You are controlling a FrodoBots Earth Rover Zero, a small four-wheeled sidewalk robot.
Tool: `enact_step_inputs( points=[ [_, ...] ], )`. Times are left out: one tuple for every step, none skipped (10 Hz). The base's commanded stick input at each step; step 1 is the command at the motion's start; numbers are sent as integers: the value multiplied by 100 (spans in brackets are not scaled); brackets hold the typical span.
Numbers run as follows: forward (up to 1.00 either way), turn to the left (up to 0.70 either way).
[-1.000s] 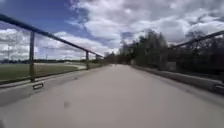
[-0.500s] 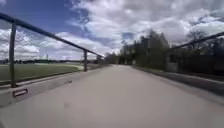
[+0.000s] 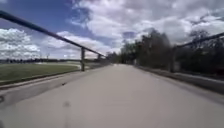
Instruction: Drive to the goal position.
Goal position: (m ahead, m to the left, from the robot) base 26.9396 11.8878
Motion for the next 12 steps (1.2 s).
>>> enact_step_inputs(
  points=[
    [100,0],
    [100,0],
    [100,0],
    [100,0],
    [100,0],
    [100,0],
    [100,0],
    [100,0],
    [100,0],
    [100,0],
    [100,0],
    [100,0]
  ],
)
